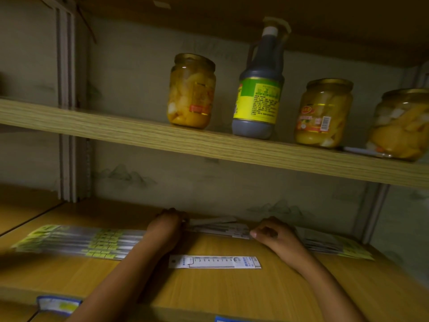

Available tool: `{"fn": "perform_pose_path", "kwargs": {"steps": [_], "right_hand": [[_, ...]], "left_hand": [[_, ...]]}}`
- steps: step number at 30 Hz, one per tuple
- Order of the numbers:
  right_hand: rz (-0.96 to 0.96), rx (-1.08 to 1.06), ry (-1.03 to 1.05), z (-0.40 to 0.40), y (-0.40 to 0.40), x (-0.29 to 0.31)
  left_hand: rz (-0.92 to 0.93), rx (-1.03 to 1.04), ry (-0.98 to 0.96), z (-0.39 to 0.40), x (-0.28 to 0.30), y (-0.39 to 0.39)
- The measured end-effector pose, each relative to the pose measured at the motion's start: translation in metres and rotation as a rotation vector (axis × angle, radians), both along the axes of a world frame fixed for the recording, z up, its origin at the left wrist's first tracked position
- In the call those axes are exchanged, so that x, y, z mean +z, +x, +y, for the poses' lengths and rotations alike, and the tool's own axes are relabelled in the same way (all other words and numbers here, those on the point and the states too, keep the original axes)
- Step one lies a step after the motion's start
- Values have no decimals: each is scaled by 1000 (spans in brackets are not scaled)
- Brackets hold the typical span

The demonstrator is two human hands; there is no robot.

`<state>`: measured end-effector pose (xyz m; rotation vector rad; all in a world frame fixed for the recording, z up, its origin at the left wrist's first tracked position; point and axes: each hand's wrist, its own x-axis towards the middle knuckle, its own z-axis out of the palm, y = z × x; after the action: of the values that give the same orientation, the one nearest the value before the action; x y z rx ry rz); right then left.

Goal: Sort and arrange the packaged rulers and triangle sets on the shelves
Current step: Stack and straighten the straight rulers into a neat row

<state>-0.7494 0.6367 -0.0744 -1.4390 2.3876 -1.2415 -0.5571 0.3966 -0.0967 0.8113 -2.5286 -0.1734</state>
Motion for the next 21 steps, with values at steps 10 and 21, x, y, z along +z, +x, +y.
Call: {"fn": "perform_pose_path", "kwargs": {"steps": [10,21], "right_hand": [[10,-10,-10,-2,-5,-4],[77,-85,-53,-3,-6,-5]], "left_hand": [[104,-19,-9,5,6,6],[453,-163,313,20,23,18]]}}
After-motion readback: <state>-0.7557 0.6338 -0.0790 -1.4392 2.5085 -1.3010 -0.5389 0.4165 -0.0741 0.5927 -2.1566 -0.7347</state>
